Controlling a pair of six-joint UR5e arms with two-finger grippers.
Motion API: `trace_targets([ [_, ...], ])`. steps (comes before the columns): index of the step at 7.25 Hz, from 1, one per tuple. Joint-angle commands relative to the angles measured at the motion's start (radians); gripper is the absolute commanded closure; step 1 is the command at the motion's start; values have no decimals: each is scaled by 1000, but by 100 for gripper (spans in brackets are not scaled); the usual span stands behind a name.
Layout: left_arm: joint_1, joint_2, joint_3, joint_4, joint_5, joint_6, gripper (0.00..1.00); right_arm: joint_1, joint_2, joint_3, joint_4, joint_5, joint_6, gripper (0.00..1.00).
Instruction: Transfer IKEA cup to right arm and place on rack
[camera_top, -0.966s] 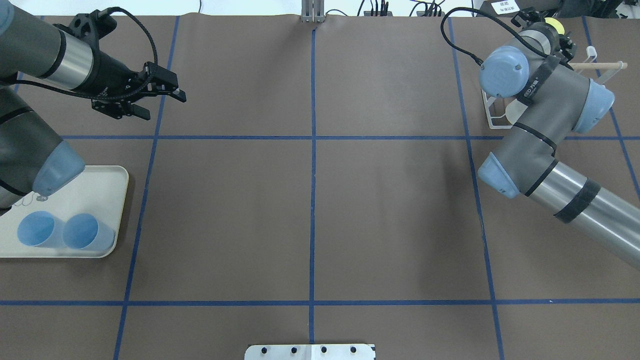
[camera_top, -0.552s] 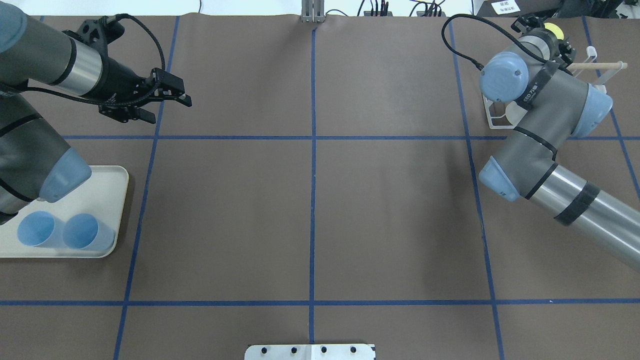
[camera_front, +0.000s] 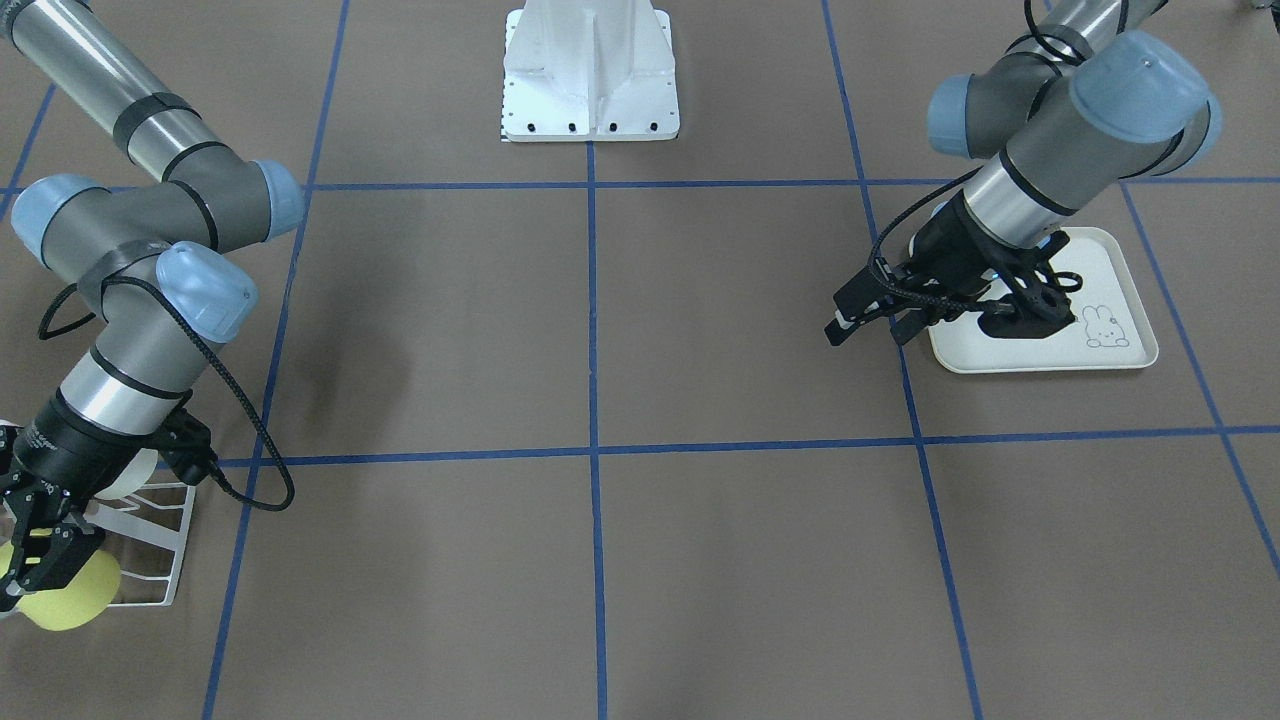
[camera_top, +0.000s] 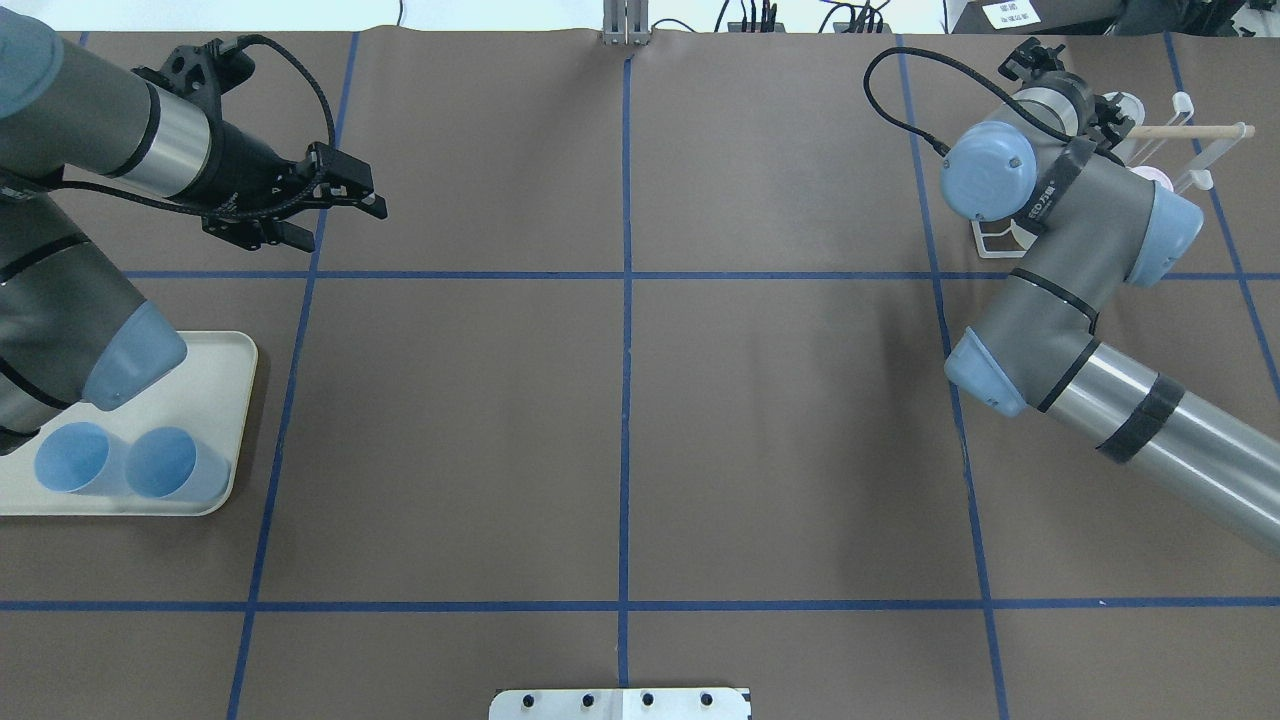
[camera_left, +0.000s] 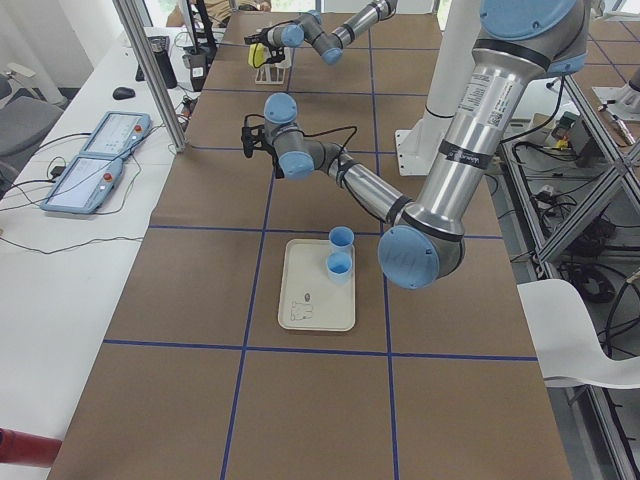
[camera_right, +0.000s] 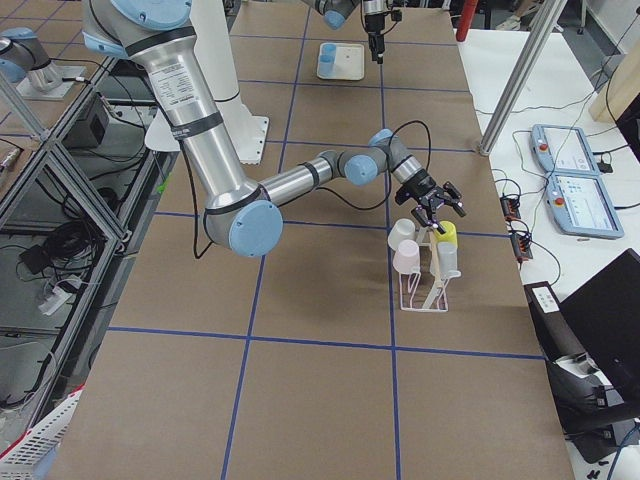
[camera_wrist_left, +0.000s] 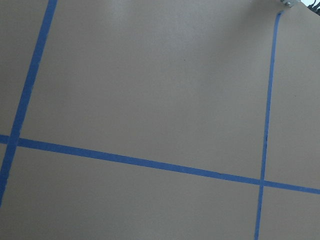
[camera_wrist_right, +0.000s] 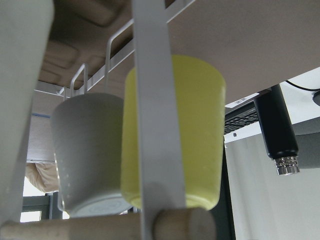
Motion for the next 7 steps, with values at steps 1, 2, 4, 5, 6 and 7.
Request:
trace_targets([
  [1,0,3,0,0,0,0,0,-2,6,1,0,0,0,1],
  [2,0,7,-5,0,0,0,0,-2,15,11,0,3,0,1],
  [4,-12,19,-17,1,-1,2,0,1,72,27,2,41,45,1],
  [5,-20,39,-32,5,-1,35,0,10,72,56,0,111,135,1],
  [6,-44,83,-50,6,-1,93,0,15,72,93,0,171,236,1],
  [7,-73,143,-69,6,-3,180,0,19,72,124,-2,255,372,1],
])
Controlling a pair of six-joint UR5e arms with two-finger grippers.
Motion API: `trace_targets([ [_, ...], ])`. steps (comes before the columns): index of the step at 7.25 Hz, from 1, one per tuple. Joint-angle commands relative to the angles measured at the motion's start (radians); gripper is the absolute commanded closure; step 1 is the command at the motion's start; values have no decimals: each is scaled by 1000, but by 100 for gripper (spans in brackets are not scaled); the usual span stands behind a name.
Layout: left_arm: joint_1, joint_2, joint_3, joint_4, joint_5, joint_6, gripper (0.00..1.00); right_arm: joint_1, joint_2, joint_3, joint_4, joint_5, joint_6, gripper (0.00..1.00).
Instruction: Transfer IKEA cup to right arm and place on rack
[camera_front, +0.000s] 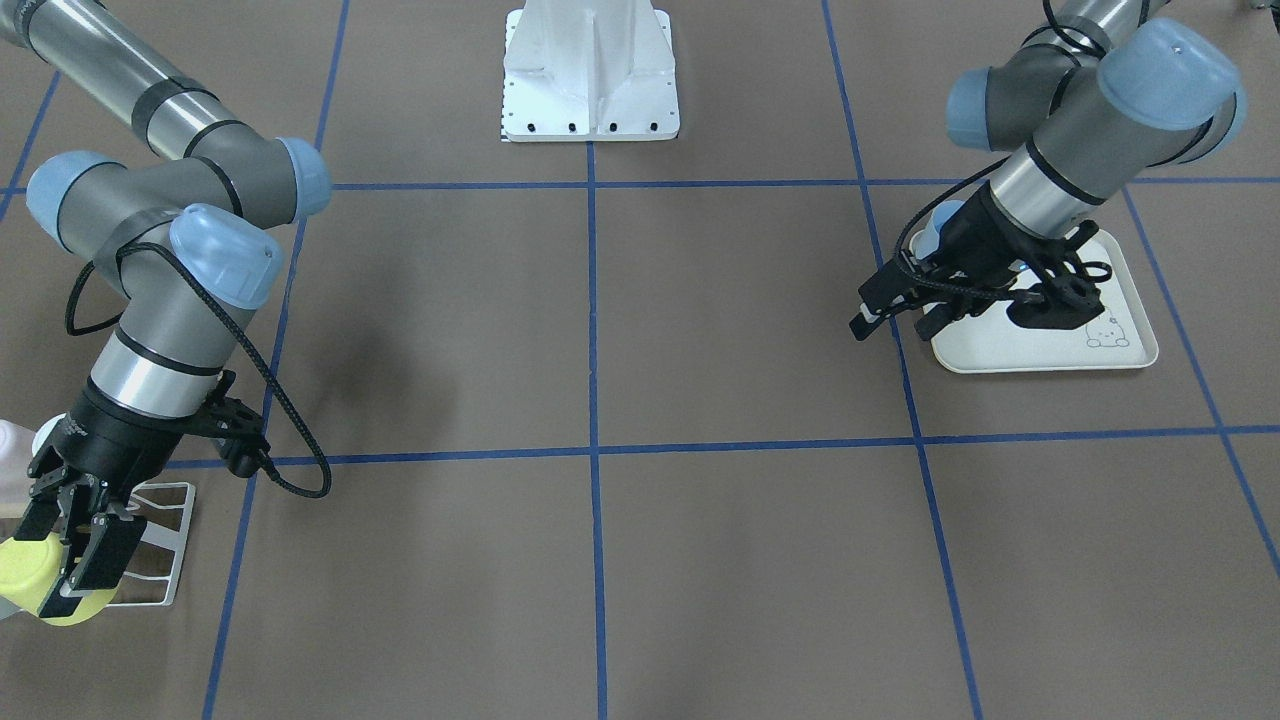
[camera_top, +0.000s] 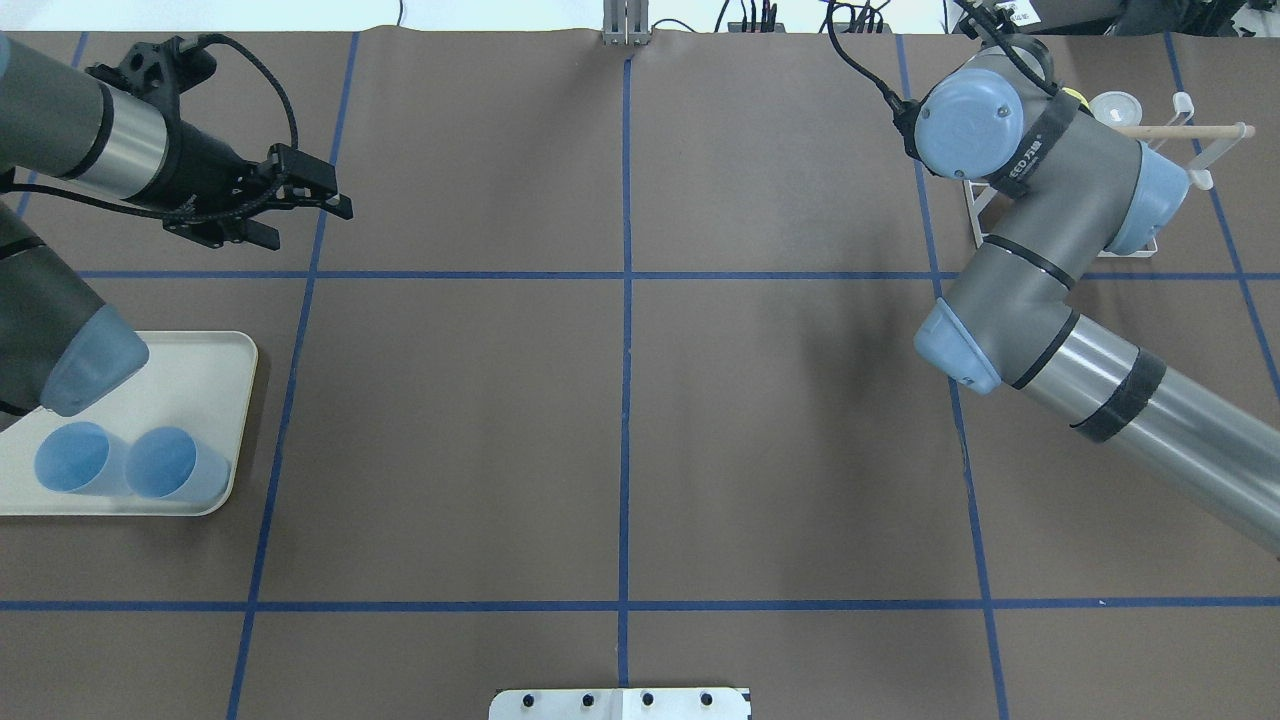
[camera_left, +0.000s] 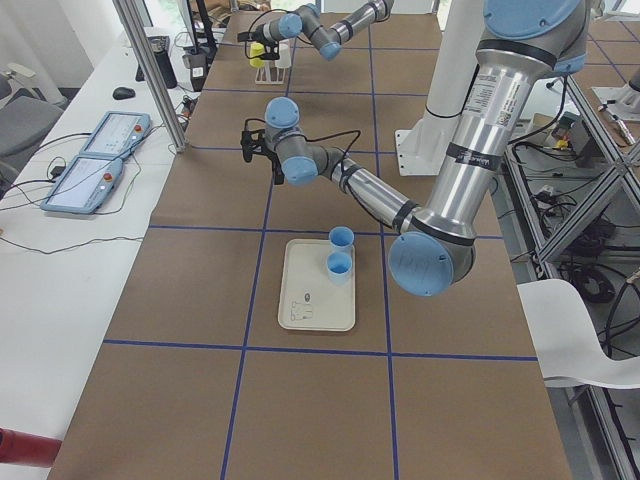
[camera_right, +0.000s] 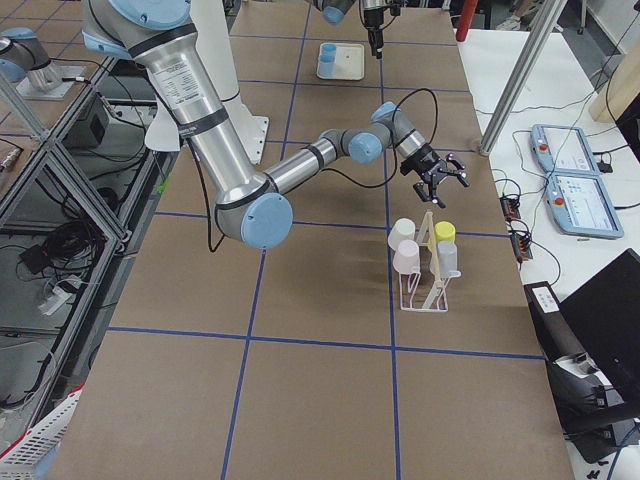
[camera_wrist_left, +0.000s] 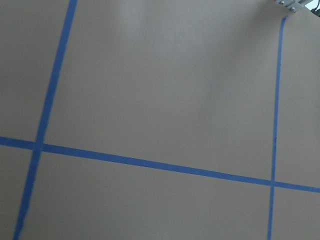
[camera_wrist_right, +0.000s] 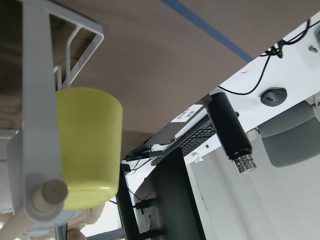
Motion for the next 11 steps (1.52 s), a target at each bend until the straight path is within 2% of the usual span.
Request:
trace_targets([
  [1,-58,131,-45,2,-1,180,0,8,1,65,-1,175,291,1],
  [4,-86,348,-152,1,3,335,0,4,0,161,0,405,846,1],
  [5,-83,427,-187,1,6,351,0,-2,0,196,2,472,1116,0],
  [6,-73,496,-195,-2,69,374,0,-18,3,221,5,516,1307,1],
  [7,-63,554,-197,-2,89,430,0,-28,12,240,-7,545,1356,0],
  [9,-22,607,-197,-7,105,458,0,-23,20,240,-9,716,1409,0],
  [11,27,608,-184,-5,126,449,0,-23,23,240,-9,734,1411,0],
])
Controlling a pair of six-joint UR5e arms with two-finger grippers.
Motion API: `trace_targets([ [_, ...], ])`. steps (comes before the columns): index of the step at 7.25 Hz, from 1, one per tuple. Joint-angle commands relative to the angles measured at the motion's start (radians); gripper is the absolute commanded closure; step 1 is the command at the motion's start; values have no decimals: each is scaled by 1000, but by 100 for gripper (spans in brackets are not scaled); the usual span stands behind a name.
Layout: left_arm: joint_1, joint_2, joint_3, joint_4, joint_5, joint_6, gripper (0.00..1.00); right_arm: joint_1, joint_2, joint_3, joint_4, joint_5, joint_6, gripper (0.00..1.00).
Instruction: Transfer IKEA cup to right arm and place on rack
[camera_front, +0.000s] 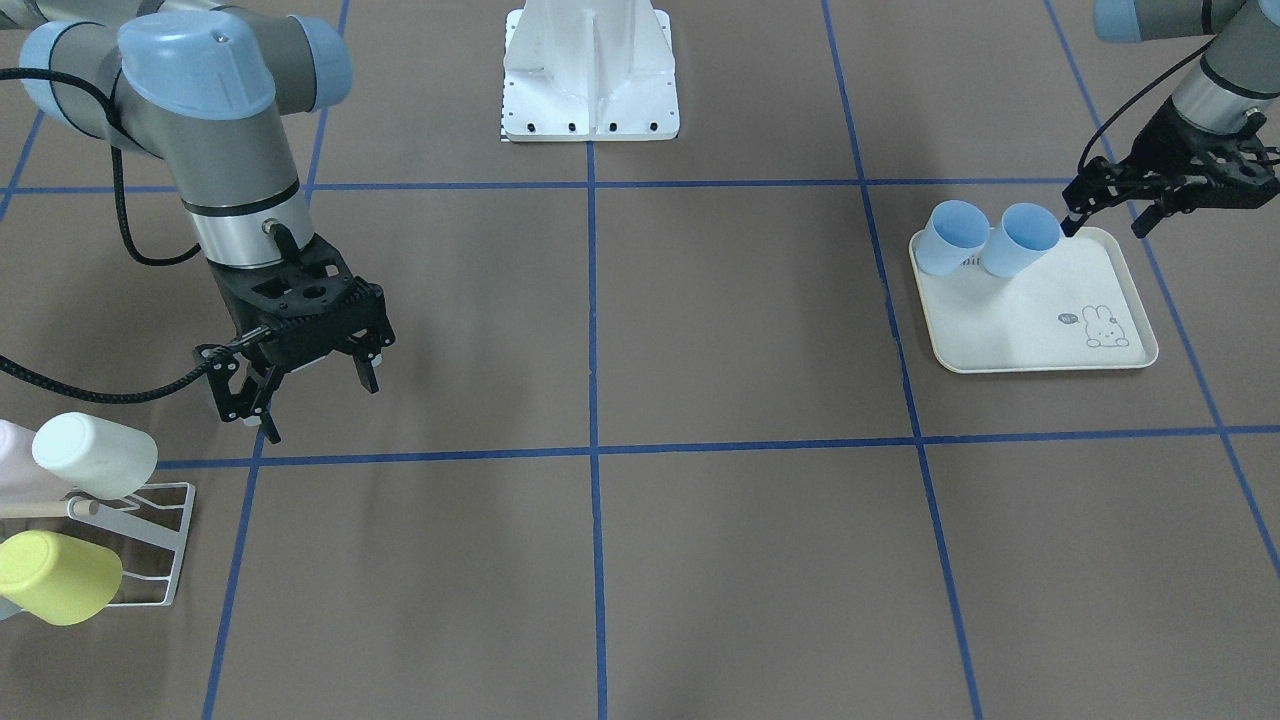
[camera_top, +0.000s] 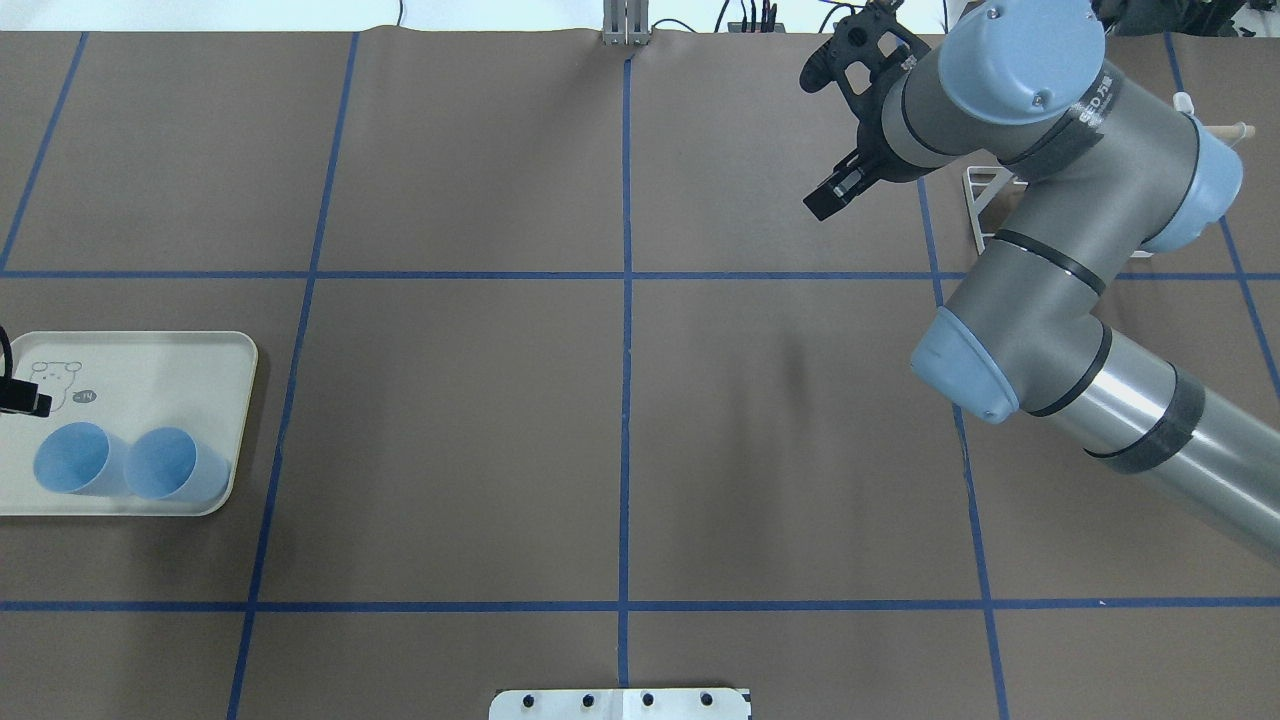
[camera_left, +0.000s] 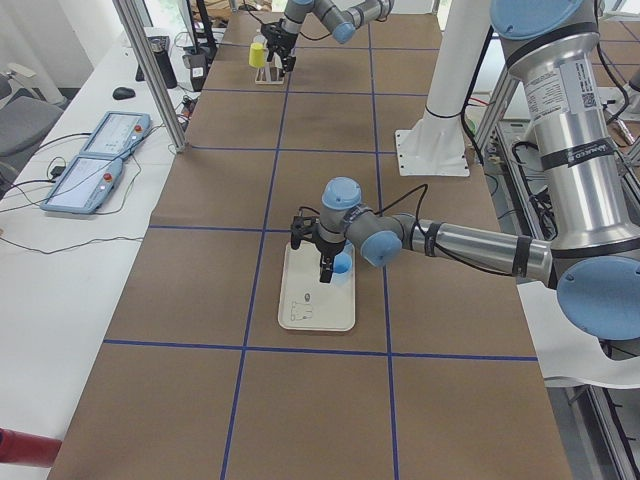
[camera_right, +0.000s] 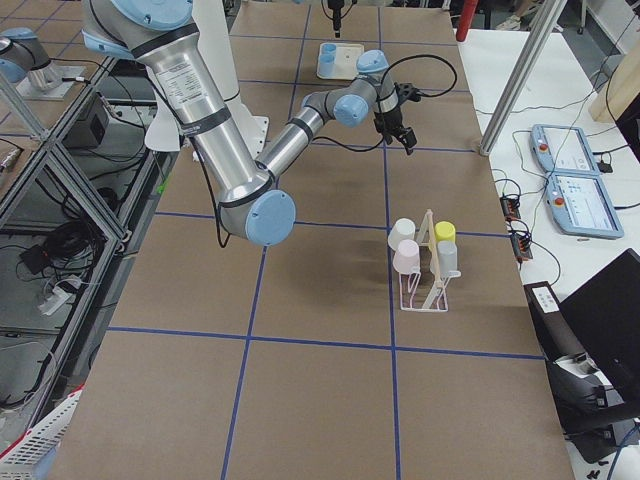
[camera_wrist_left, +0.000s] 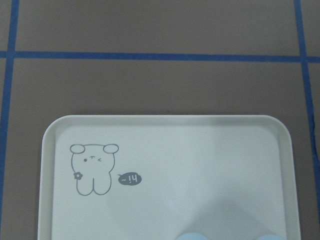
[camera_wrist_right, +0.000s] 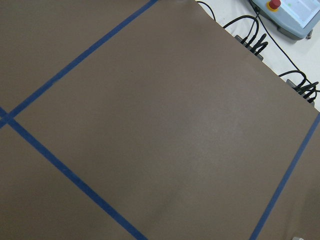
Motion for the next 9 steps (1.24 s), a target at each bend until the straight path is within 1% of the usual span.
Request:
trace_targets([
  [1,53,4,9,0,9,-13,0,0,2,1,0,19,6,0],
  [3,76,3,18,0,9,-12,1,0,2,1,1,19,6,0],
  [5,89,-6,40,-1,3,-13,37,0,2,-1,1,19,6,0],
  [6,93,-8,46,-1,1,-13,48,0,2,-1,1,19,6,0],
  [7,95,-14,46,-1,-3,-13,62,-1,2,-1,3,19,6,0],
  [9,94,-14,44,-1,-5,-12,100,-1,2,1,3,19,6,0],
])
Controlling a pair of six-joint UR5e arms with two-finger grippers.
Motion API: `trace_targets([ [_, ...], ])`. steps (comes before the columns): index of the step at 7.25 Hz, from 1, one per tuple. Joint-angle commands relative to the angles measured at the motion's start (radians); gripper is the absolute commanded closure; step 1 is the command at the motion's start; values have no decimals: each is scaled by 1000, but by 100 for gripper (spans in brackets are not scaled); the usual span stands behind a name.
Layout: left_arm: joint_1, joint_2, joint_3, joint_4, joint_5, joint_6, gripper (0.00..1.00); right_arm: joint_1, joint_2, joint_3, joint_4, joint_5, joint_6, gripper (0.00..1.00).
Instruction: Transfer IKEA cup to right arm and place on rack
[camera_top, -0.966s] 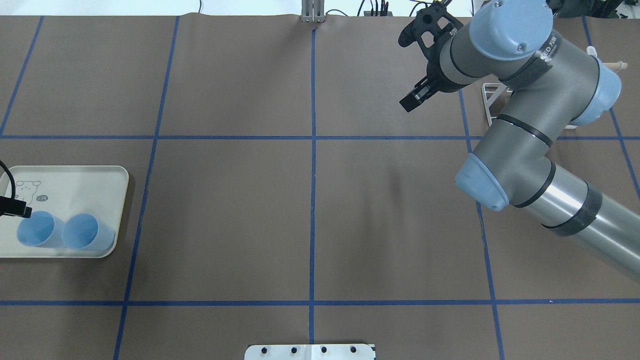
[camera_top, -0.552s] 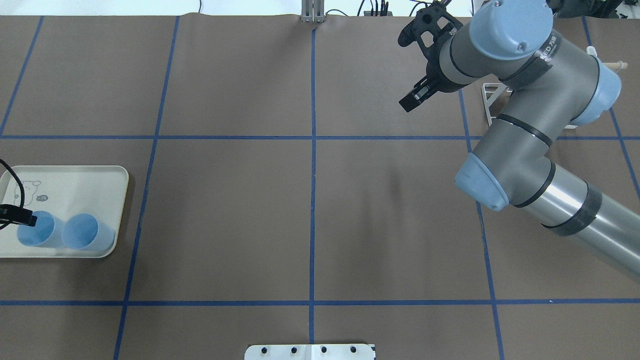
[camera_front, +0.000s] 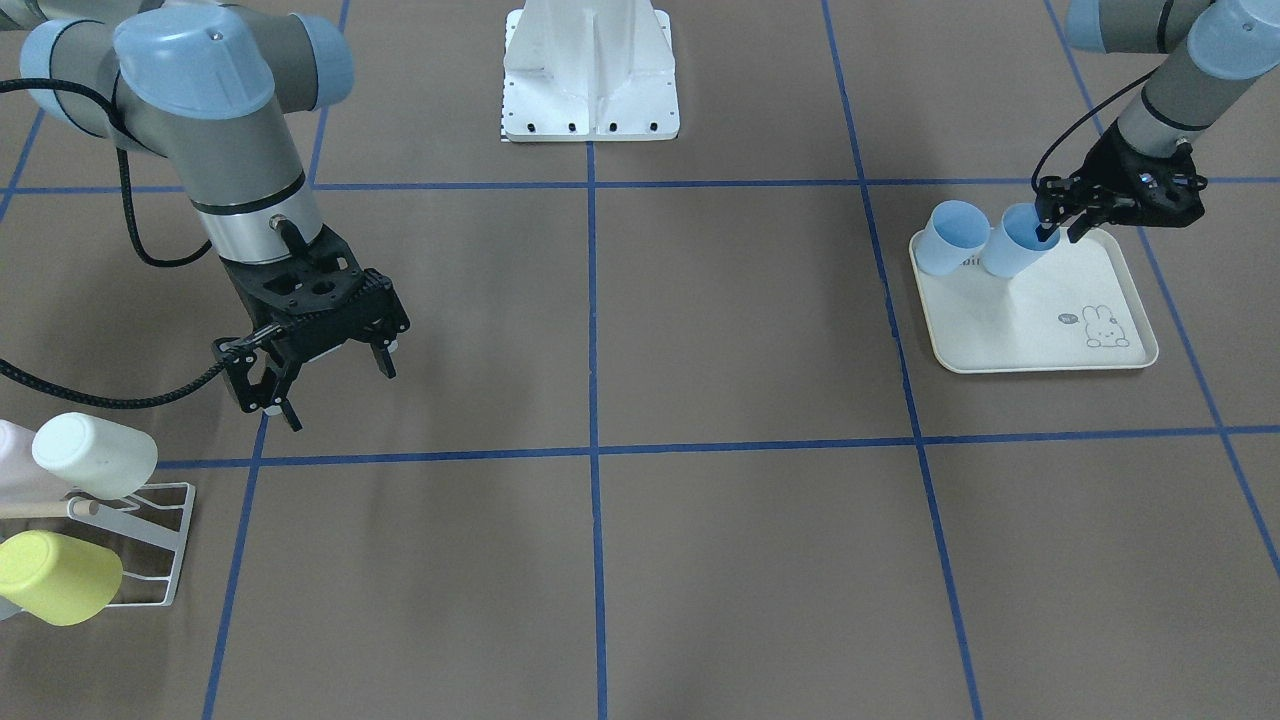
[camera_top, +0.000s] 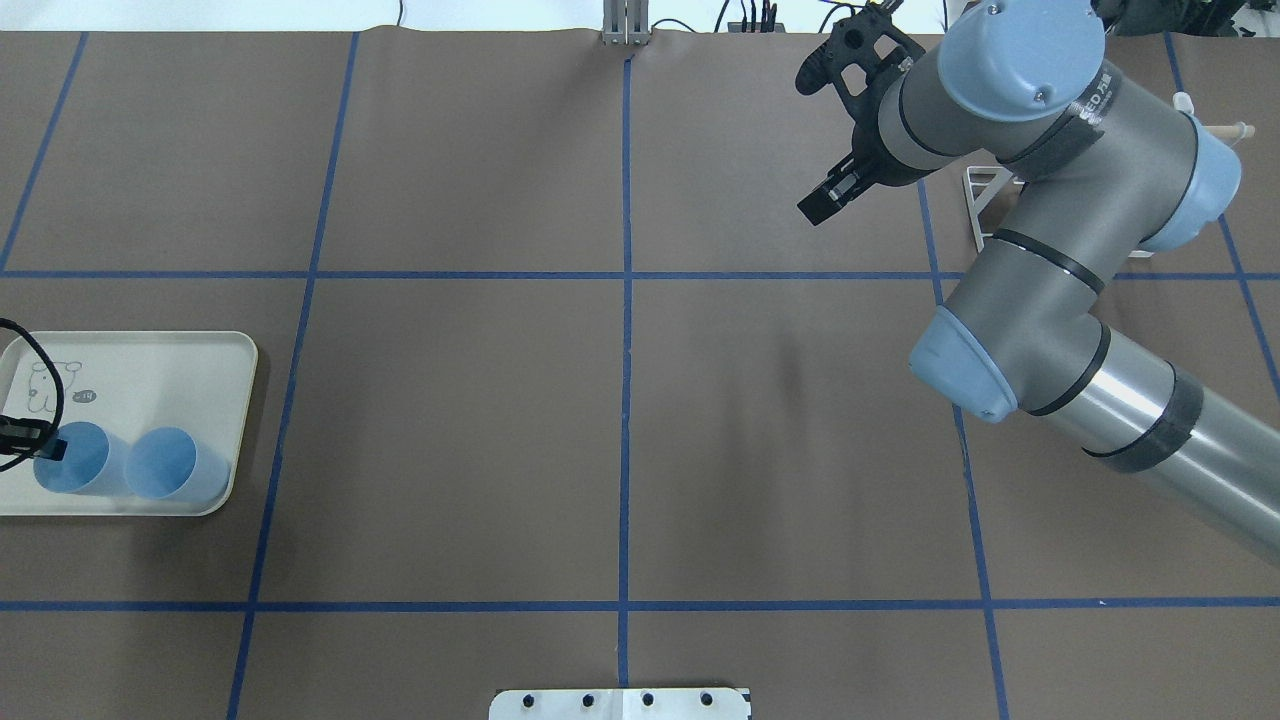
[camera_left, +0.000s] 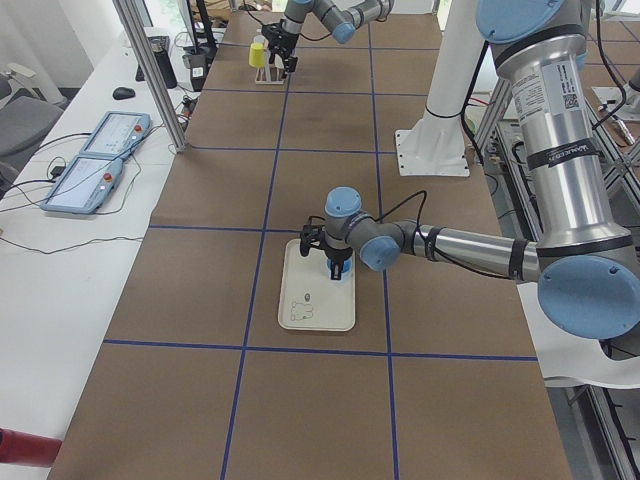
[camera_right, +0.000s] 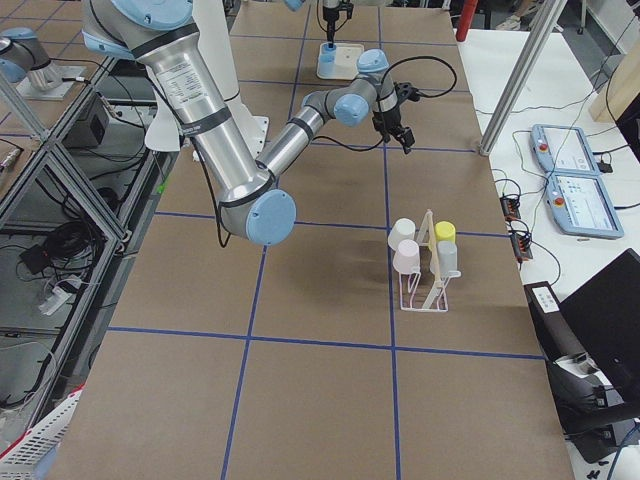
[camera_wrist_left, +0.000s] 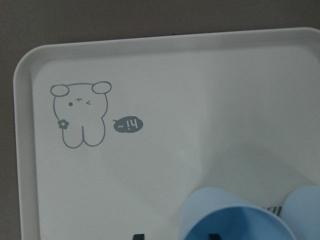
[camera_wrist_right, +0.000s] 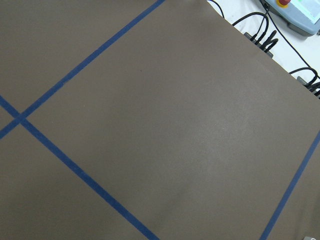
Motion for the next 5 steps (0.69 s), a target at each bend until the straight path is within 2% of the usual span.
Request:
trace_targets([
  [1,0,-1,-2,0,0,3,100,0,0,1,0,0,0,0],
  [3,-10,-2,-14,3,-26,12,100,-2,0,3,11,2,0,0],
  [5,-110,-4,-30,8,-57,13,100,-9,22,1,12,0,2,0],
])
